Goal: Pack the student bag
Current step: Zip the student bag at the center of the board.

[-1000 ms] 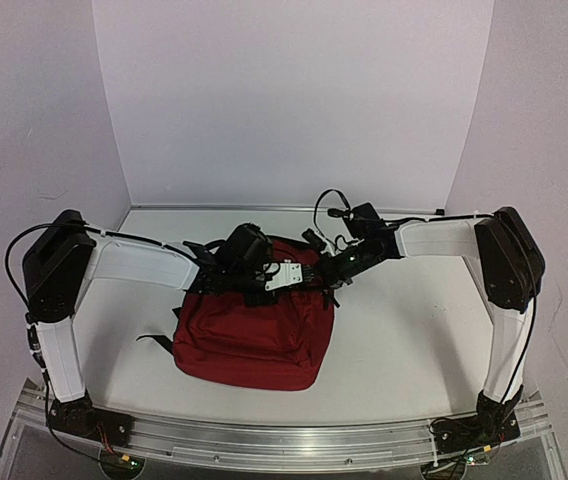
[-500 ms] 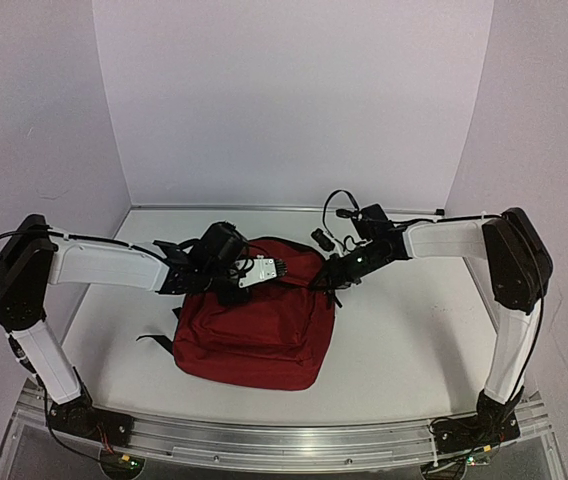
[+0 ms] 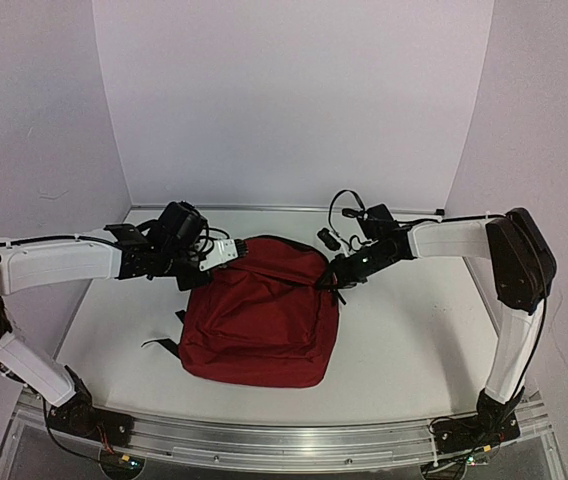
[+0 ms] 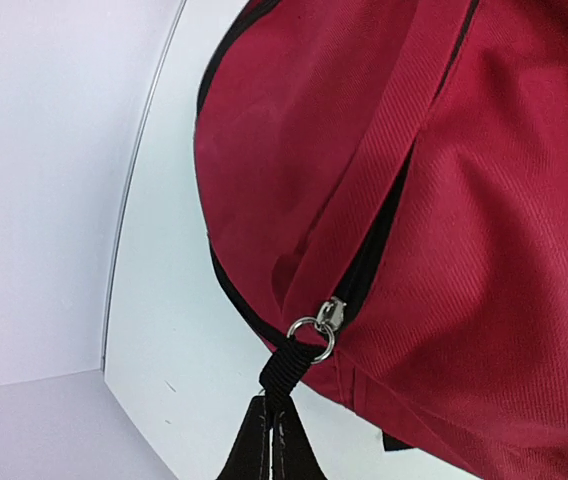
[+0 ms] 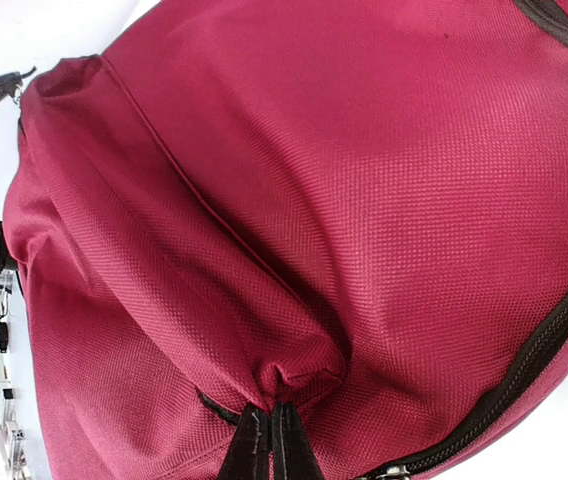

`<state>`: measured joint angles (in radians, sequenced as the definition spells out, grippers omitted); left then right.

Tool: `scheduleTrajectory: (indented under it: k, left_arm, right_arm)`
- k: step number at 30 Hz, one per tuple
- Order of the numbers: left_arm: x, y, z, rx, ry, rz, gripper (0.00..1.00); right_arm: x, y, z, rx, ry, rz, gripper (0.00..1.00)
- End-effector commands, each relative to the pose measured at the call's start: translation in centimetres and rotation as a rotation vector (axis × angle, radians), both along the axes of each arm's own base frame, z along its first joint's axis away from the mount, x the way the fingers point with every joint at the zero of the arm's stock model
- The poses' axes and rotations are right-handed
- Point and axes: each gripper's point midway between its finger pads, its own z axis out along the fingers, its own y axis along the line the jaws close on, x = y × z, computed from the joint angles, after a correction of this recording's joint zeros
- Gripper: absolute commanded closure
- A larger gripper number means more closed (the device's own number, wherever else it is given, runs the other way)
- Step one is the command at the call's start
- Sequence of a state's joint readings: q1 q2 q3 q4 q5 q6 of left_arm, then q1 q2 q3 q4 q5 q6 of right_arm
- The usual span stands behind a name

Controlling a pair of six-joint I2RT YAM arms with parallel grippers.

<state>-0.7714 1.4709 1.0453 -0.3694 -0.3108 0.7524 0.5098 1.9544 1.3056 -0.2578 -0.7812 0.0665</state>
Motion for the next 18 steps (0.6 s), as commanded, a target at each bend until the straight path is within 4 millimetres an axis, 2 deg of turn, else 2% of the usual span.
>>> scheduleTrajectory:
  k: [1,5,10,14,18]
  left_arm:
    - [-1.0,4.6,-0.5,0.092,0.040,0.116,1.00]
    - [-1.6,4.4,-1.8,0.081,0.104,0.124,1.00]
    - [-2.5,2.6,-3.3,0.033,0.253,0.135,1.00]
    - [-3.9,0.0,-4.4,0.023,0.302,0.102,1.00]
    - [-6.4,-5.0,-4.6,-0.068,0.354,0.009,1.00]
  right_arm:
    - [2.2,-3.1,0.5,-0.088,-0.062,-0.096,1.00]
    - [3.0,-3.4,1.3,-0.093,-0.090,-0.111,1.00]
    - [5.1,-3.2,2.5,-0.112,-0.149,-0.133,1.00]
    - [7.7,-2.7,3.6,-0.131,-0.210,-0.157,1.00]
    - [10.7,-1.3,5.4,-0.099,-0.245,-0.176,1.00]
